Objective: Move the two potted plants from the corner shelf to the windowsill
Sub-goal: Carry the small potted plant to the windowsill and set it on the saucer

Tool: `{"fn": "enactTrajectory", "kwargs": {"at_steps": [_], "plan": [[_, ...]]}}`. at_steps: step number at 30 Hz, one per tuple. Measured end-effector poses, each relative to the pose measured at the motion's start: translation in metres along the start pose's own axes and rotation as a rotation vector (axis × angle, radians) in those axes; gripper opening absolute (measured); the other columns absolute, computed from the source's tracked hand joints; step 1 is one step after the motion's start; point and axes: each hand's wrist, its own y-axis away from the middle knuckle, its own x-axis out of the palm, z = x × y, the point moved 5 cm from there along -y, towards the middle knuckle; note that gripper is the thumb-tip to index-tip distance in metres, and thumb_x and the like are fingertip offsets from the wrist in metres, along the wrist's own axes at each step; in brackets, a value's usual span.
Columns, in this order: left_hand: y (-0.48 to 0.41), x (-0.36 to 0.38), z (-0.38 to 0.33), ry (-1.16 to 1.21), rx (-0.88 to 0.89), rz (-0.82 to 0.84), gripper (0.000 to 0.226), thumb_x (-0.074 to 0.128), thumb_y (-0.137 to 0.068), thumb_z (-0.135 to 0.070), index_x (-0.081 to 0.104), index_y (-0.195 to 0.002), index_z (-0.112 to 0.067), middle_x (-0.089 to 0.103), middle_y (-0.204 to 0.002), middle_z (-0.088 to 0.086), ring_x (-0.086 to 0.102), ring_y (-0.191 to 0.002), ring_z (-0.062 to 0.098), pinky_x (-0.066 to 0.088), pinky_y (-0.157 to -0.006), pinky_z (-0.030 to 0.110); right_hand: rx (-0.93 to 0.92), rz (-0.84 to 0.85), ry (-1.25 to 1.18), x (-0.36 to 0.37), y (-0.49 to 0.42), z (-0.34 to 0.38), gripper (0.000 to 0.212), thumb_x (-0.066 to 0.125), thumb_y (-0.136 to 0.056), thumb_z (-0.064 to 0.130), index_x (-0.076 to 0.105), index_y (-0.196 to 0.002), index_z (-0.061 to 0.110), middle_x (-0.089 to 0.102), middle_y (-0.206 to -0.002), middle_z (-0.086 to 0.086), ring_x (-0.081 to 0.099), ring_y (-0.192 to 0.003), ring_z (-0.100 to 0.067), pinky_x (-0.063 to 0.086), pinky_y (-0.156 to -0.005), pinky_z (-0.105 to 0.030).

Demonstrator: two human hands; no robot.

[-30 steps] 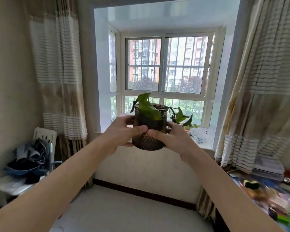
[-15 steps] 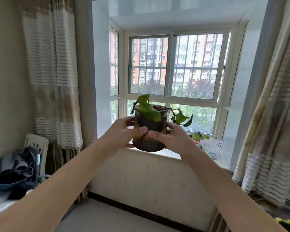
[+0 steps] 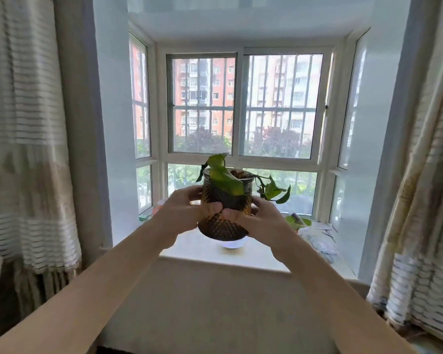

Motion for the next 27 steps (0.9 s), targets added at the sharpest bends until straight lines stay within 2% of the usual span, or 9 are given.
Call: {"fn": "enactTrajectory", "kwargs": {"at_steps": [3, 8, 13, 16, 18, 20, 23, 25, 27], "plan": [[-0.043, -0.009, 0.021, 0.028, -0.007, 0.025, 0.043, 0.081, -0.083, -0.013, 0.070, -0.124, -0.017, 0.073, -0.125, -0.003, 0.070, -0.113, 0.027, 0.058, -0.094, 0.047, 0.019, -0.011, 0.031, 0.006, -0.038, -0.018, 0.031, 0.088, -0.075, 0.027, 0.076, -0.103, 0.027, 0.078, -0.102, 0.003, 0.072, -0.102, -0.021, 0.058, -0.094, -0.046], [-0.113, -0.015, 0.055, 0.057, 0.008, 0.053, 0.039, 0.079, -0.084, -0.010, 0.072, -0.122, -0.017, 0.074, -0.123, -0.002, 0.072, -0.108, 0.024, 0.062, -0.086, 0.037, 0.030, -0.025, 0.041, 0.006, -0.100, -0.049, 0.032, 0.088, -0.074, 0.028, 0.076, -0.104, 0.026, 0.079, -0.102, 0.001, 0.072, -0.102, -0.021, 0.059, -0.092, -0.044], [-0.177, -0.012, 0.079, 0.049, 0.021, 0.060, 0.039, 0.077, -0.085, -0.007, 0.071, -0.123, -0.013, 0.074, -0.115, -0.003, 0.072, -0.092, 0.014, 0.059, -0.068, 0.020, 0.027, -0.001, 0.024, -0.001, -0.160, -0.078, 0.027, 0.085, -0.078, 0.020, 0.076, -0.104, 0.020, 0.077, -0.093, 0.002, 0.071, -0.086, -0.014, 0.054, -0.068, -0.023], [-0.218, -0.007, 0.091, 0.058, 0.015, 0.064, 0.040, 0.077, -0.085, -0.007, 0.070, -0.124, -0.011, 0.074, -0.118, 0.000, 0.073, -0.102, 0.023, 0.063, -0.076, 0.028, 0.012, 0.001, 0.035, -0.009, -0.198, -0.092, 0.028, 0.085, -0.079, 0.018, 0.075, -0.106, 0.017, 0.076, -0.090, 0.003, 0.069, -0.079, -0.009, 0.050, -0.058, -0.014], [-0.248, -0.004, 0.097, 0.045, 0.024, 0.067, 0.041, 0.077, -0.085, -0.007, 0.070, -0.125, -0.011, 0.073, -0.121, 0.002, 0.073, -0.105, 0.023, 0.062, -0.080, 0.029, 0.006, -0.004, 0.045, -0.016, -0.229, -0.104, 0.028, 0.086, -0.078, 0.020, 0.076, -0.105, 0.020, 0.079, -0.096, 0.002, 0.072, -0.089, -0.014, 0.058, -0.073, -0.024], [-0.273, -0.003, 0.103, 0.059, 0.031, 0.066, 0.042, 0.076, -0.085, -0.006, 0.069, -0.126, -0.010, 0.073, -0.119, 0.000, 0.073, -0.096, 0.017, 0.060, -0.071, 0.023, 0.008, -0.006, 0.058, -0.021, -0.255, -0.113, 0.026, 0.087, -0.076, 0.024, 0.076, -0.099, 0.027, 0.079, -0.096, 0.005, 0.073, -0.095, -0.015, 0.059, -0.084, -0.033], [-0.312, -0.002, 0.115, 0.074, 0.022, 0.062, 0.043, 0.077, -0.084, -0.005, 0.069, -0.126, -0.010, 0.073, -0.119, -0.002, 0.073, -0.095, 0.016, 0.060, -0.068, 0.022, 0.007, -0.011, 0.065, -0.025, -0.292, -0.128, 0.025, 0.088, -0.074, 0.027, 0.075, -0.095, 0.032, 0.078, -0.093, 0.009, 0.072, -0.093, -0.013, 0.058, -0.083, -0.033], [-0.339, -0.004, 0.125, 0.059, 0.015, 0.060, 0.042, 0.078, -0.084, -0.008, 0.070, -0.124, -0.013, 0.074, -0.120, -0.004, 0.072, -0.103, 0.021, 0.062, -0.079, 0.032, 0.007, -0.020, 0.063, -0.026, -0.315, -0.138, 0.023, 0.088, -0.074, 0.027, 0.076, -0.092, 0.034, 0.079, -0.093, 0.008, 0.073, -0.096, -0.016, 0.059, -0.084, -0.036], [-0.366, -0.007, 0.135, 0.049, 0.016, 0.064, 0.039, 0.079, -0.083, -0.009, 0.072, -0.121, -0.015, 0.075, -0.116, -0.006, 0.073, -0.102, 0.021, 0.062, -0.085, 0.036, 0.005, -0.021, 0.057, -0.026, -0.337, -0.146, 0.022, 0.087, -0.075, 0.025, 0.074, -0.090, 0.035, 0.078, -0.092, 0.009, 0.073, -0.094, -0.015, 0.057, -0.076, -0.031]]}}
